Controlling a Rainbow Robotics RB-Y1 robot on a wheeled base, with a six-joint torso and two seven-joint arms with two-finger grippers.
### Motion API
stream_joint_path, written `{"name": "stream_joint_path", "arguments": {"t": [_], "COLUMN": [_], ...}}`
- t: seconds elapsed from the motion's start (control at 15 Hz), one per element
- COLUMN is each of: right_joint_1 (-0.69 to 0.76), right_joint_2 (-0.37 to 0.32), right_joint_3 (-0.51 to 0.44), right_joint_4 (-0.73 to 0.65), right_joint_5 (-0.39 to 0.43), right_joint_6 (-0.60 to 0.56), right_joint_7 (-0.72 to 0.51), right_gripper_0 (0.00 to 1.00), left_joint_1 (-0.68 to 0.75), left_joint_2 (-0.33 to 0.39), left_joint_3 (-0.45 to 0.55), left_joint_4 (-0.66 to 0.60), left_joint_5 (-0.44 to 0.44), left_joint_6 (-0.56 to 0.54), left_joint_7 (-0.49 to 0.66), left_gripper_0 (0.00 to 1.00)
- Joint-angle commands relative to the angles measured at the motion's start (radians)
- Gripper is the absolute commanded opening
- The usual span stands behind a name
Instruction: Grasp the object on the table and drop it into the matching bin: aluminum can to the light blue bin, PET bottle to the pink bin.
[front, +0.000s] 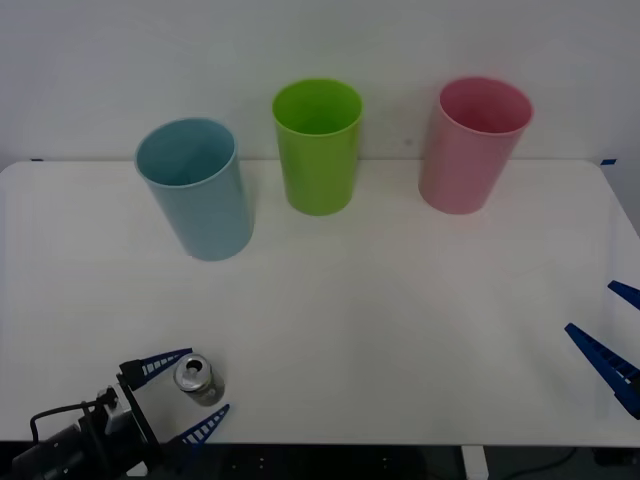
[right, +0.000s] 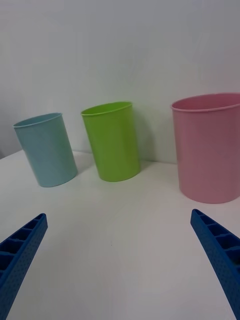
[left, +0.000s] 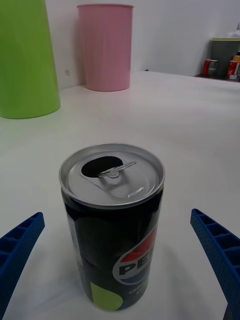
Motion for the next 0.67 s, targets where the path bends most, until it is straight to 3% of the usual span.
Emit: {"name": "stream_joint_path", "arguments": {"t": [0.07, 0.47, 0.53, 0.6, 0.67], "right_joint_1": [0.000, 0.000, 0.000, 0.000, 0.000], "right_joint_2": [0.000, 0.000, 0.000, 0.000, 0.000], "right_joint_3": [0.000, 0.000, 0.000, 0.000, 0.000], "right_joint_4": [0.000, 0.000, 0.000, 0.000, 0.000], "right_joint_5": [0.000, 0.000, 0.000, 0.000, 0.000], "right_joint_6": [0.000, 0.000, 0.000, 0.000, 0.000], "right_joint_7": [0.000, 0.000, 0.000, 0.000, 0.000], "right_gripper_0": [1.00, 1.00, 1.00, 1.00, 1.00], "left_joint_1": [-0.002, -0.003, -0.002, -0.002, -0.003], "left_joint_2": [-0.026, -0.029, -0.029, -0.029, -0.029], "left_joint_3": [-0.001, -0.001, -0.002, -0.001, -0.002], "left_joint_4": [0.000, 0.000, 0.000, 0.000, 0.008], "left_joint_5": [-0.002, -0.005, -0.005, -0.005, -0.005], "left_joint_6": [0.003, 0.006, 0.006, 0.008, 0.011], "left_joint_7": [-0.006, -0.017, -0.017, -0.017, -0.018], "left_gripper_0": [1.00, 1.00, 0.84, 0.42, 0.12]}}
